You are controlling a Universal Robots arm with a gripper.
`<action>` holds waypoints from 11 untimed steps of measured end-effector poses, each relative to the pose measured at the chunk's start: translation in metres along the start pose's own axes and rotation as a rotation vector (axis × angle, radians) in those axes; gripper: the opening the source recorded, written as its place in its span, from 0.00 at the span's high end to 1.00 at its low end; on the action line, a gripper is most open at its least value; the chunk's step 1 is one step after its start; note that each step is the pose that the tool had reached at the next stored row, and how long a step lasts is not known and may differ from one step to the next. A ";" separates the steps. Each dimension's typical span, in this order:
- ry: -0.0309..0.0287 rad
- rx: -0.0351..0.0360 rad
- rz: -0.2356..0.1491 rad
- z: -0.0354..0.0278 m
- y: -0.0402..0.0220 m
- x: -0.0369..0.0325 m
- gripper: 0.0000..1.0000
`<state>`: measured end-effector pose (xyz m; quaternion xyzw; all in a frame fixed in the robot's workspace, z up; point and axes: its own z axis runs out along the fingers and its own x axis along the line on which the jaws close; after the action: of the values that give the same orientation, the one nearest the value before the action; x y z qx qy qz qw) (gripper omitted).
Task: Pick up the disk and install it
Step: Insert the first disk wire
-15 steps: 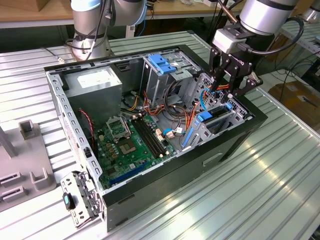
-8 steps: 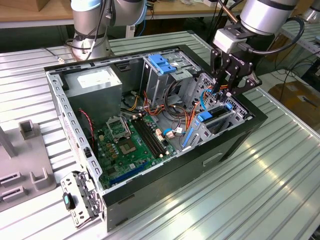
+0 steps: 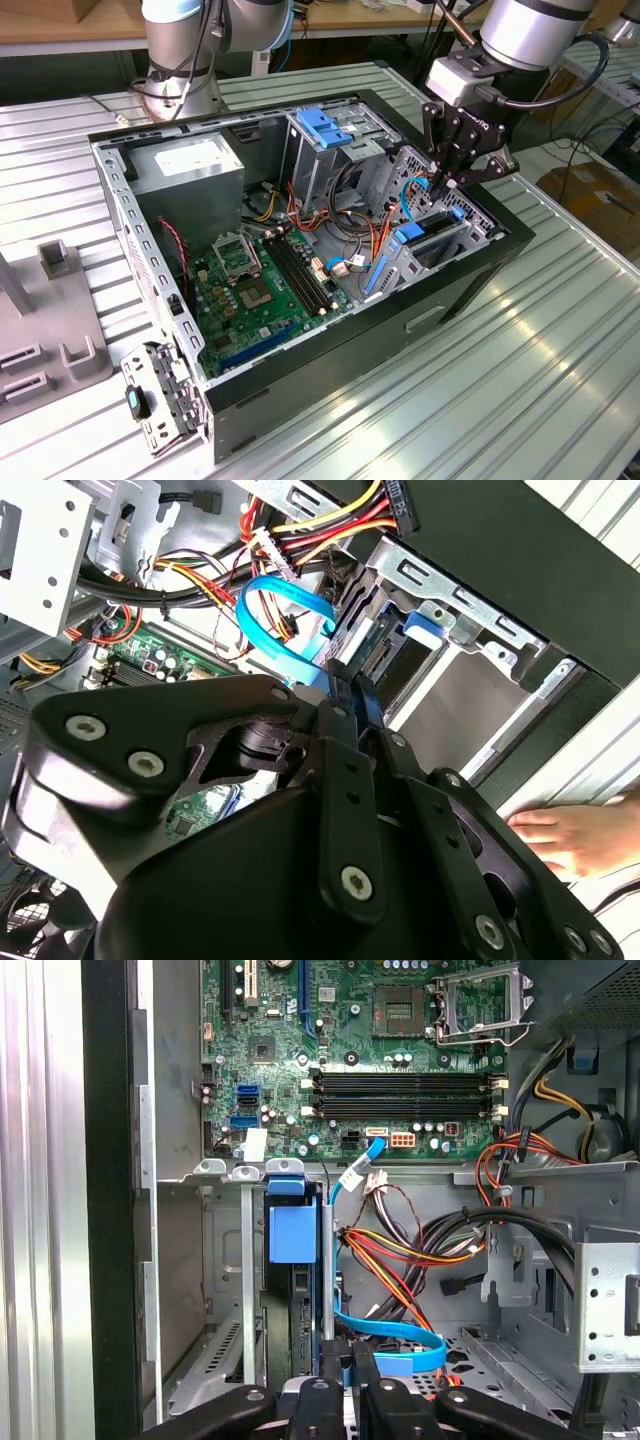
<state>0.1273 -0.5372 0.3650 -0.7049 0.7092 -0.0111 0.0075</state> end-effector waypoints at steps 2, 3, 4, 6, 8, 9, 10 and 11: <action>0.0000 0.0000 0.000 0.0000 0.0000 0.0000 0.84; 0.0000 0.0000 0.000 0.0000 -0.0001 0.0000 0.84; 0.0000 0.0000 0.000 0.0000 -0.0001 0.0000 0.84; -0.0004 0.0028 -0.001 0.0002 0.0009 0.0001 0.84; -0.0005 0.0083 -0.007 0.0006 0.0018 0.0001 0.84; -0.0006 0.0122 -0.014 0.0013 0.0024 0.0004 0.84; -0.0008 0.0161 -0.023 0.0022 0.0028 0.0009 0.84; -0.0012 0.0188 -0.030 0.0031 0.0034 0.0014 0.84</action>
<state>0.1239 -0.5386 0.3618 -0.7153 0.6984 -0.0175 0.0144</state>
